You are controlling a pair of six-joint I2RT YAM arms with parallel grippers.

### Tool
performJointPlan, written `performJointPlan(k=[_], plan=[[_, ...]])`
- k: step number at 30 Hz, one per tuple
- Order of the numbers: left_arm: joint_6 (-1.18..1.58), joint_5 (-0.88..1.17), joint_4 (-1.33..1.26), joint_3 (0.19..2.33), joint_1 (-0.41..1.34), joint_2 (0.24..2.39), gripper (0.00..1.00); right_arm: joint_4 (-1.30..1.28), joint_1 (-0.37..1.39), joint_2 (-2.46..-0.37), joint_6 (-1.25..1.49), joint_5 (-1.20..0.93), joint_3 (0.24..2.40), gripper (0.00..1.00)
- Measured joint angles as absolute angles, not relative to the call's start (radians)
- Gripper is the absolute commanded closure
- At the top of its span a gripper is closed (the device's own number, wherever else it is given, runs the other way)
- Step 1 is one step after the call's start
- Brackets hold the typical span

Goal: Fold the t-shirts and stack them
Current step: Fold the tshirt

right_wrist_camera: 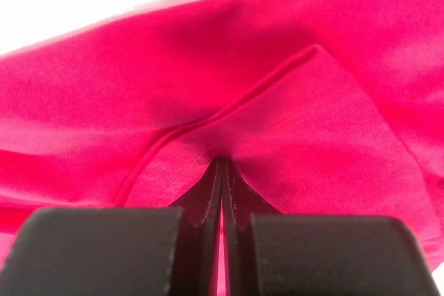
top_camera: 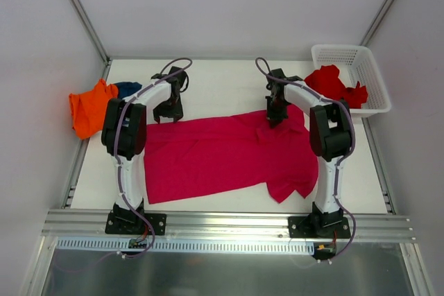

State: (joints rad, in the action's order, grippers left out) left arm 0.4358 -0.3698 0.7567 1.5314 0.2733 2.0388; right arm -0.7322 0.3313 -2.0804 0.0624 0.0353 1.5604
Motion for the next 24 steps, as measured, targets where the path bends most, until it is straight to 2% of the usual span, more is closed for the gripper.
performJointPlan(k=[14, 18, 24], plan=[[0.398, -0.271, 0.786, 1.779, 0.182, 2.218, 0.5, -0.846, 0.23, -2.31, 0.054, -0.063, 1.938, 1.0], [0.402, -0.273, 0.797, 1.778, 0.181, 2.214, 0.5, -0.784, 0.216, -2.275, 0.025, -0.113, 1.873, 1.0], [0.418, -0.327, 0.814, 1.722, 0.204, 2.095, 0.5, -0.689, 0.237, -2.065, -0.003, -0.216, 1.667, 0.99]])
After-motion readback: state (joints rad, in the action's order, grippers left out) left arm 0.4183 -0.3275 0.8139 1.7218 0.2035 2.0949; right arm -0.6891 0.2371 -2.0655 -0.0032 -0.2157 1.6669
